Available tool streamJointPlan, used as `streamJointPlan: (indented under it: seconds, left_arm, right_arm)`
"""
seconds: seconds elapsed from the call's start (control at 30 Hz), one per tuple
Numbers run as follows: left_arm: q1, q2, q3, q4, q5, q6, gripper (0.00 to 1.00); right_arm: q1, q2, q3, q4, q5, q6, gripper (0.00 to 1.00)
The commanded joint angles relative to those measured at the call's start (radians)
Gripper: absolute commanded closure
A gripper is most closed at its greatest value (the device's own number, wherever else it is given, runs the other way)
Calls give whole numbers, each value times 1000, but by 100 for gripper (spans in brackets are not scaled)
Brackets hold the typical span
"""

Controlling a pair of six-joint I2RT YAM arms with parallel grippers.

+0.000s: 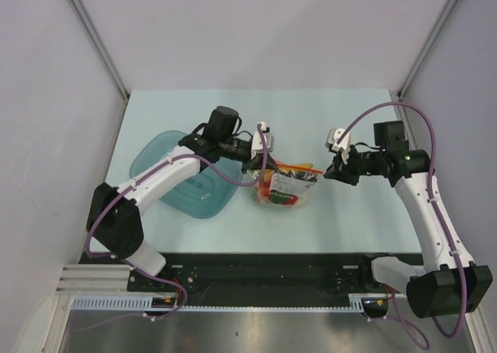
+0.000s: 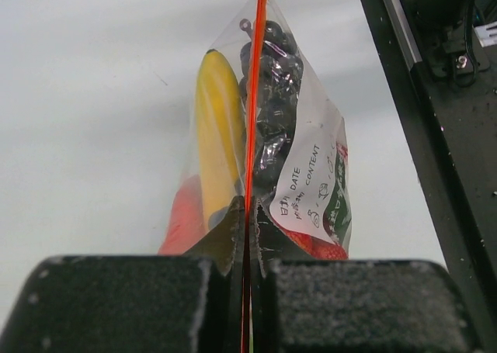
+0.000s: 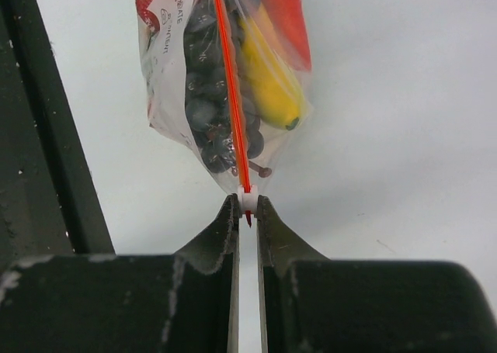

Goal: Place the food in the zip-top bag and seal the zipper
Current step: Zip the zipper food storage bag at the center of the board, then place the zipper food storage bag at the center of the board.

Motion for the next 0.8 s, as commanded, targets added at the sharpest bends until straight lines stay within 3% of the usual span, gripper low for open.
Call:
streamJointPlan:
  seconds: [0.0,0.23,0.4,0.5,0.63,0.77]
  left_arm:
    - [16,-53,102,-31,-48,-73,100]
    - [-79,-67,177,-132,-62,-117,100]
    - [-87,47,223,-126,-88,-263,100]
    - [-78,170,250,-96,-141,-317,100]
    - [-21,309,335,59,-160,-468,98]
    - [43,395,415,153,-180,-576,80]
  right_arm:
    - [-48,-51,56,10,77,61,100]
    - [-84,-107,98,-64,97,79,100]
    - [-85,-44,41,-43,161,95,100]
    - [-85,43,-17,68,192,116,99]
    - [-55,191,-17,336,251,242,95]
    - [-36,356,70,433,288,309,90]
